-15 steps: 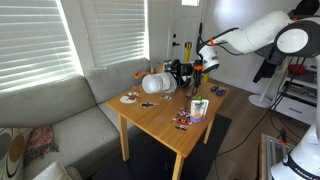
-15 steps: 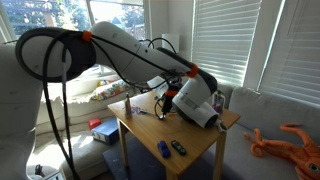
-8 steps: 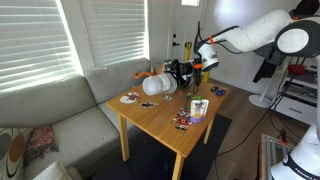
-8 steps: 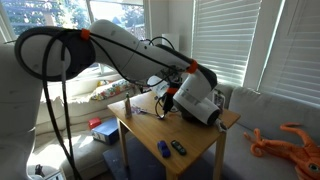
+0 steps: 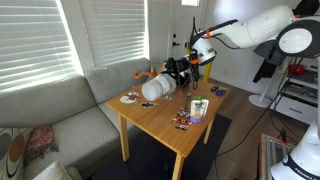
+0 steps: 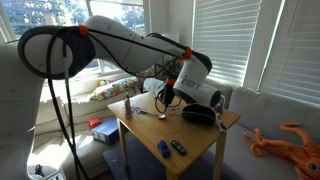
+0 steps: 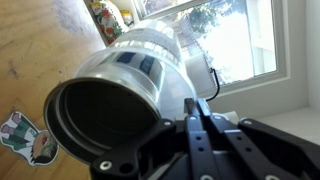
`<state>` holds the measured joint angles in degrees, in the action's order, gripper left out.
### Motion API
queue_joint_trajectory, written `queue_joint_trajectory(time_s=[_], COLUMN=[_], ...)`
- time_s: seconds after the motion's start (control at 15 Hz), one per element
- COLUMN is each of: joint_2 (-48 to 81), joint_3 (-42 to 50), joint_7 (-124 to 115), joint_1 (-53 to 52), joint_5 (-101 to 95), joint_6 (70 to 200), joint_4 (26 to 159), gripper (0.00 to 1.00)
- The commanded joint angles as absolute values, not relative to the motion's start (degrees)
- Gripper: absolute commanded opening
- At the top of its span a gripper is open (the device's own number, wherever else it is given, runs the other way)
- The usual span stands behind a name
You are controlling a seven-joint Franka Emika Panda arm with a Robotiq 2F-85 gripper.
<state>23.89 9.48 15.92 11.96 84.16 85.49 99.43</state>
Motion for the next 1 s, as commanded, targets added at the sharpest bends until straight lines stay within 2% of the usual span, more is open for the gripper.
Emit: queue_joint_trajectory(time_s=[0.0, 0.93], joint_2=[24.03, 24.71], joint_3=[9.67, 8.41], joint_7=[13.42, 14.4], joint_1=[11.16, 9.42], joint_5=[79.97, 69.95], joint_6=[86.4, 88.18], joint_4=[96.78, 95.61], gripper=[0.01, 0.01])
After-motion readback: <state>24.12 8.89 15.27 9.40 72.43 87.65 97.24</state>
